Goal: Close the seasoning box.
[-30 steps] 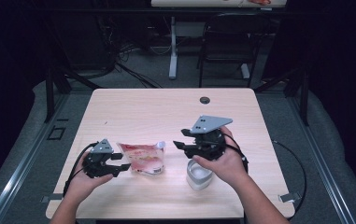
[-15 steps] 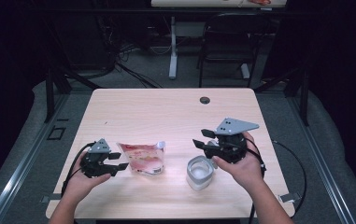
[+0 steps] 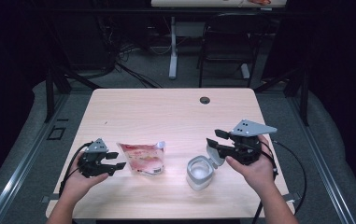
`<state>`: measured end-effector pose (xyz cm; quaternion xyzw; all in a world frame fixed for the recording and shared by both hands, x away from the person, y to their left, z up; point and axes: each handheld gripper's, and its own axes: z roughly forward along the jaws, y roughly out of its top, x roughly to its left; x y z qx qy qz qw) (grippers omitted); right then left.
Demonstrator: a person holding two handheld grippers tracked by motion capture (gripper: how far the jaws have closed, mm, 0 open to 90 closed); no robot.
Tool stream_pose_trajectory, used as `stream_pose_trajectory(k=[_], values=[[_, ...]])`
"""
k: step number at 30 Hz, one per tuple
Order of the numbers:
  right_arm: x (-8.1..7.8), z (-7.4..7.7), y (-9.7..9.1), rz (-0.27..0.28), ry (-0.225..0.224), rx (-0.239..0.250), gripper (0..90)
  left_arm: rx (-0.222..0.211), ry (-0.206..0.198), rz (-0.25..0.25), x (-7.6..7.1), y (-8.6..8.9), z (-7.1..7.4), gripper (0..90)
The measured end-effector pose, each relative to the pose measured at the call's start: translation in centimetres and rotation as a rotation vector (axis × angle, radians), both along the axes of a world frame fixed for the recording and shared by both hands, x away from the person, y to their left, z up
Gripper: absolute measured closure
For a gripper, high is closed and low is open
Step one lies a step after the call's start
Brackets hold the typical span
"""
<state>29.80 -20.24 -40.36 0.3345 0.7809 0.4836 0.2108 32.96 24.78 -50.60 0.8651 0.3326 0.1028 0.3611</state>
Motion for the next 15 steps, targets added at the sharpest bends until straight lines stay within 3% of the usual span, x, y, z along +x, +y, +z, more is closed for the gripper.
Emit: stream_pose_trajectory(k=[5, 15], values=[[-0.1, -0.4, -1.3, -0.045, -0.006, 0.011, 59.7, -0.001, -0.001, 0.008, 0.0, 0.2, 0.0, 45.6], [-0.1, -2.5, -2.7, -0.111, 0.03, -0.007, 81.5, 0.005, -0.004, 0.013, 0.0, 0.5, 0.0, 45.7]])
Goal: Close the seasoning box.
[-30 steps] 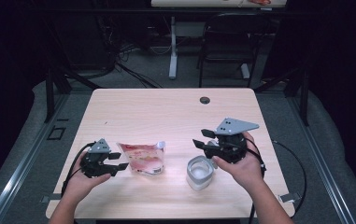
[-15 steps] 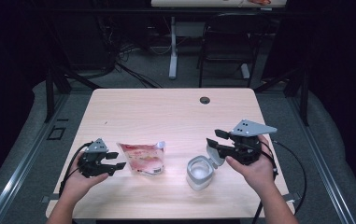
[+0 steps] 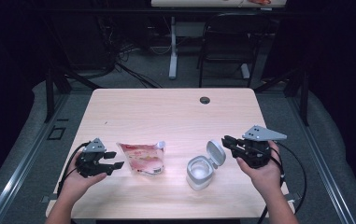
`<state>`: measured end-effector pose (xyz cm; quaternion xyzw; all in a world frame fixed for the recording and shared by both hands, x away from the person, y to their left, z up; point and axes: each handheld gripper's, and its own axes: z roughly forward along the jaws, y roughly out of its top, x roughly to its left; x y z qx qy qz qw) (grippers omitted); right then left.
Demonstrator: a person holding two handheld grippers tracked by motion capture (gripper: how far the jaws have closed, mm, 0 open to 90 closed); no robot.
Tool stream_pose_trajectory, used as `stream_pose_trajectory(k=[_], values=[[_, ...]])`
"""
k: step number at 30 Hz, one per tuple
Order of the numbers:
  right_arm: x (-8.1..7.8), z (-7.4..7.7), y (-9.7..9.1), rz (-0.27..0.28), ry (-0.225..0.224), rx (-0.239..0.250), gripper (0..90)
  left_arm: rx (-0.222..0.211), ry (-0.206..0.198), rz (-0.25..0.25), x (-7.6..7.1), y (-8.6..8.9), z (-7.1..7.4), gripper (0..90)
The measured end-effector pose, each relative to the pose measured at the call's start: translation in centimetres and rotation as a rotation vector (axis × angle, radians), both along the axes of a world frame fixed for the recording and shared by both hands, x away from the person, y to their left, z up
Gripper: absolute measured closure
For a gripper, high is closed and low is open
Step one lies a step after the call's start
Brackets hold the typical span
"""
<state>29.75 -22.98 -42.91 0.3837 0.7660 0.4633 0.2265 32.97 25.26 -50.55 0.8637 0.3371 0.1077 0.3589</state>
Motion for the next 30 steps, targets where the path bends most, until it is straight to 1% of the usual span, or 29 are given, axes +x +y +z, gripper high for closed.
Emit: stream_pose_trajectory(k=[2, 6, 7, 8, 9, 10, 13, 14, 15, 18, 19, 20, 21, 24, 30], values=[[0.0, -0.4, -0.2, -0.014, 0.002, -0.01, 83.5, 0.002, -0.002, 0.0, 0.0, 0.0, 0.0, 45.7], [0.0, -1.2, -0.4, -0.041, 0.017, -0.012, 88.9, -0.001, -0.002, 0.002, 0.0, 0.1, -0.1, 45.7], [0.1, -1.4, -0.4, -0.045, 0.023, 0.0, 89.8, -0.002, -0.002, 0.003, 0.0, 0.1, -0.1, 45.7], [0.1, -1.5, -0.5, -0.044, 0.032, -0.008, 90.0, -0.004, 0.001, 0.004, 0.0, 0.1, -0.1, 45.7], [0.1, -1.8, -0.4, -0.044, 0.033, 0.002, 90.0, -0.002, -0.001, 0.001, 0.0, 0.1, -0.1, 45.7], [0.1, -1.9, -0.3, -0.042, 0.043, -0.004, 90.0, -0.002, -0.001, 0.0, 0.0, 0.1, -0.1, 45.8], [0.0, -2.3, -0.2, -0.031, 0.051, 0.002, 90.0, -0.006, 0.001, -0.007, 0.0, 0.0, 0.0, 45.8], [0.0, -2.4, -0.1, -0.03, 0.054, 0.013, 90.0, -0.006, 0.001, -0.007, 0.0, 0.0, 0.0, 45.8], [0.0, -2.5, -0.1, -0.025, 0.058, 0.01, 90.0, -0.005, 0.001, -0.007, 0.0, 0.0, 0.0, 45.8], [-0.2, -2.8, 0.2, -0.018, 0.062, 0.022, 90.0, -0.006, 0.0, -0.004, 0.0, 0.1, 0.0, 45.8], [-0.2, -2.9, 0.2, -0.014, 0.064, 0.018, 90.0, -0.006, 0.0, -0.002, 0.0, 0.1, 0.0, 45.9], [-0.3, -3.0, 0.4, -0.012, 0.062, 0.029, 90.0, -0.006, -0.001, -0.002, 0.0, 0.1, 0.0, 45.9], [-0.3, -3.1, 0.4, -0.008, 0.067, 0.021, 90.0, -0.005, 0.002, -0.002, 0.0, 0.1, 0.0, 45.8], [-0.4, -3.5, 0.6, 0.001, 0.077, 0.038, 90.0, -0.008, 0.0, -0.001, -0.1, 0.1, -0.1, 45.9], [-0.7, -4.2, 1.0, 0.019, 0.089, 0.04, 90.0, -0.005, 0.003, 0.0, 0.0, 0.2, -0.2, 45.9]])
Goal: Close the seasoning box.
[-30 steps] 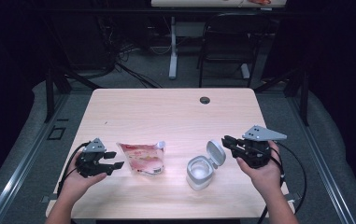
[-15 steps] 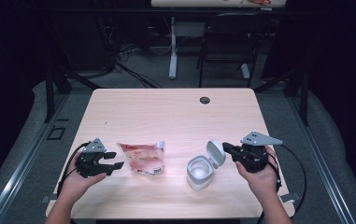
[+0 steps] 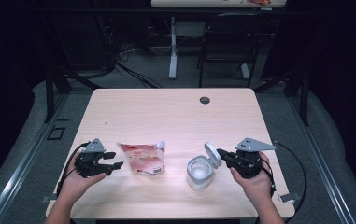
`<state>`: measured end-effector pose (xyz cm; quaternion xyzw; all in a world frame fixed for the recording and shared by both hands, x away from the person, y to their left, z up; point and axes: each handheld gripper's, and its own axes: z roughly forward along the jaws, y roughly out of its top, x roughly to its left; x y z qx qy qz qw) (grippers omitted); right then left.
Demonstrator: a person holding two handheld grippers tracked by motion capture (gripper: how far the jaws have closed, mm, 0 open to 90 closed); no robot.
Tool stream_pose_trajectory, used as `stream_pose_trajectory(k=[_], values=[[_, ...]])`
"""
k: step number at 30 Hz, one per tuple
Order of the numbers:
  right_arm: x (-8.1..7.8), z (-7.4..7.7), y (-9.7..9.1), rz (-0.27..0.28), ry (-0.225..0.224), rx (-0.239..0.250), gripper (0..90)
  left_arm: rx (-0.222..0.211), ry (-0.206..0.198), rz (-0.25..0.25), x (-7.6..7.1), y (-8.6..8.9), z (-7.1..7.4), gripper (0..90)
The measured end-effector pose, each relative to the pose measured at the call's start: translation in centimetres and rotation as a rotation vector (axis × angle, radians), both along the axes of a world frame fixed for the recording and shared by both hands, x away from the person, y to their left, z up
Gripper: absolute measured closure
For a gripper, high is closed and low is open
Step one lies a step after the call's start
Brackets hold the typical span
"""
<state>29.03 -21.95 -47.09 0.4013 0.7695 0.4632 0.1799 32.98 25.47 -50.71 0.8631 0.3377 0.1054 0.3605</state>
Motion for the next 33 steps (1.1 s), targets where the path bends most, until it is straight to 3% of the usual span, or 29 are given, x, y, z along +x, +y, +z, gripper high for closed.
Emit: stream_pose_trajectory(k=[9, 18, 22, 33], values=[[-0.4, -1.0, 0.5, 0.03, 0.024, 0.02, 89.9, -0.001, 0.001, 0.003, 0.0, 0.0, -0.1, 45.8], [-0.7, -1.1, 0.2, 0.023, 0.013, 0.023, 88.0, 0.001, 0.008, 0.008, 0.0, 0.1, -0.2, 45.8], [-0.8, -1.2, -0.6, 0.0, 0.0, 0.035, 87.0, 0.001, 0.001, 0.007, 0.1, 0.3, -0.2, 45.8], [-1.2, -2.4, -3.1, -0.087, 0.019, 0.037, 86.2, -0.005, 0.014, 0.024, 0.2, 0.5, -0.6, 45.8]])
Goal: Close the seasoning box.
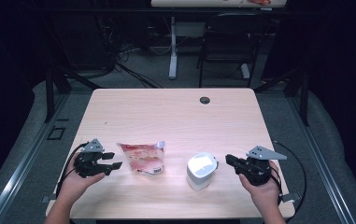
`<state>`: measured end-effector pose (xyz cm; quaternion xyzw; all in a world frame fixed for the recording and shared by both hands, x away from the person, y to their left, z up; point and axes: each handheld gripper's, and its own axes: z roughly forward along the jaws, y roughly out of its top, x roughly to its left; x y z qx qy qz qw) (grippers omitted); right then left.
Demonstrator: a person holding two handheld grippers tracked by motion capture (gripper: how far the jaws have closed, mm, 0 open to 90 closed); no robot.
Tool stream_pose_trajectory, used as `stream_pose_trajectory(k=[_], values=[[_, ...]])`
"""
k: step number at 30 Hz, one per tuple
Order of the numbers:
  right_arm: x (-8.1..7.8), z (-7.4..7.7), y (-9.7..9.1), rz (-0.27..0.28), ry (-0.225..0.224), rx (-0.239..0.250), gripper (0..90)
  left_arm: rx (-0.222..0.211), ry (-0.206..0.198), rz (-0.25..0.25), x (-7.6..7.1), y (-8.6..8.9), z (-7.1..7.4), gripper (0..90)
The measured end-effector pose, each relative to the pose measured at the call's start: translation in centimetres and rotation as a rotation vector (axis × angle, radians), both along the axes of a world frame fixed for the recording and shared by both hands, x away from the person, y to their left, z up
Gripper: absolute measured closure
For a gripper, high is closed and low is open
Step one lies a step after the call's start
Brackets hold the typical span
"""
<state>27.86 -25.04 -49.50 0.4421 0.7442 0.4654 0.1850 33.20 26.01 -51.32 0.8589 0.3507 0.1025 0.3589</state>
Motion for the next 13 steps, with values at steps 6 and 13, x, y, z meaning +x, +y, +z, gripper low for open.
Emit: stream_pose_trajectory(k=[6, 13], values=[[0.2, -1.0, -1.3, -0.066, 0.012, 0.006, 83.5, 0.003, 0.005, 0.008, 0.1, 0.2, -0.3, 45.8], [0.4, -2.5, -2.0, -0.094, 0.03, -0.006, 66.2, -0.002, 0.008, 0.022, 0.4, 0.5, -0.4, 45.6]])
